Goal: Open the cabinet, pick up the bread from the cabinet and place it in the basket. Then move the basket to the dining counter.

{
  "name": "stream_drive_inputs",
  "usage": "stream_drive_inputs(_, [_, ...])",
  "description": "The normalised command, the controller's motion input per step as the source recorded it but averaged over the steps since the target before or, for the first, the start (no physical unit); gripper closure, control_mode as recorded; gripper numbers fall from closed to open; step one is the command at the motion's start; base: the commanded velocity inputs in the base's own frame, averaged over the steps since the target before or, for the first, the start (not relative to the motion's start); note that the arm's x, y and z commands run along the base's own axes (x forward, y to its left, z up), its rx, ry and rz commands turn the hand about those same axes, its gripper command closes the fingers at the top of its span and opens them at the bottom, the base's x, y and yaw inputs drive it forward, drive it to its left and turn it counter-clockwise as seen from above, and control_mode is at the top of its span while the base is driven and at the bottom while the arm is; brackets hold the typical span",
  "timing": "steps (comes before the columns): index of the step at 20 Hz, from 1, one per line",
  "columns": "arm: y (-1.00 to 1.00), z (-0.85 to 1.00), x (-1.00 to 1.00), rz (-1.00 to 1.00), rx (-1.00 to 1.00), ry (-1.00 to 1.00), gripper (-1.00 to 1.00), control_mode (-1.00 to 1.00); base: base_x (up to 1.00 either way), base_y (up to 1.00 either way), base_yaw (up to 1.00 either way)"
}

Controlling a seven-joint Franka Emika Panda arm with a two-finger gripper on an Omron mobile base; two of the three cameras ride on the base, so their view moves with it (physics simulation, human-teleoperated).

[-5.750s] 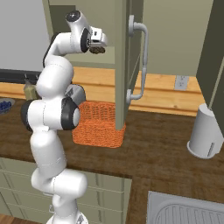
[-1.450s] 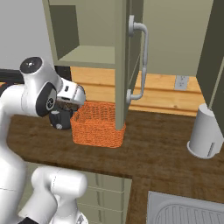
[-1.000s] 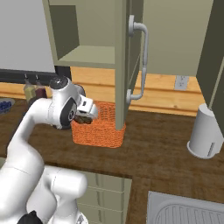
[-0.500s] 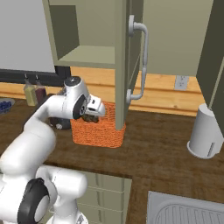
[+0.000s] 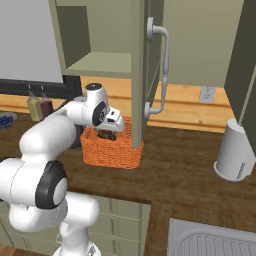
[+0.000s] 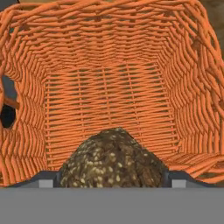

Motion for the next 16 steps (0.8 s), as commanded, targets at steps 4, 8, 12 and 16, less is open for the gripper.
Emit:
stream_drive_inputs(4, [-0.03,-0.43,0.45,0.0,0.0,0.18,1.0,-1.0,0.0,0.0,0.0])
stream_drive_inputs(8, [-0.02,-0.39,0.32,0.0,0.0,0.15,1.0,-1.0,0.0,0.0,0.0])
stream_drive_inputs(12, [0.0,-0.17,0.0,0.0,0.0,0.06,1.0,-1.0,0.0,0.0,0.0])
stream_drive_inputs(16, [0.0,-0.21,0.0,0.0,0.02,0.08,1.0,-1.0,0.0,0.0,0.0])
